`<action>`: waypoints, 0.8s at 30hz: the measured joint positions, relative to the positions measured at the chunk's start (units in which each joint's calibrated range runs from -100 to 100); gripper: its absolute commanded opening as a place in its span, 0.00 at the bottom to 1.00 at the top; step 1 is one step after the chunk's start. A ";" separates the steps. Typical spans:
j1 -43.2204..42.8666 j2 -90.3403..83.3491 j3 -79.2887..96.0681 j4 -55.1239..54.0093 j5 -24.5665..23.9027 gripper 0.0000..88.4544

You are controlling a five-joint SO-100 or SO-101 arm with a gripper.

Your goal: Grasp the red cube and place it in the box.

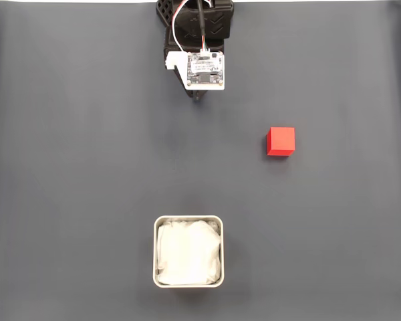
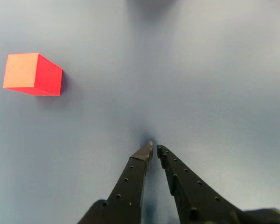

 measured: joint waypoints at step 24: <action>0.00 3.65 -10.85 -17.02 -0.15 0.00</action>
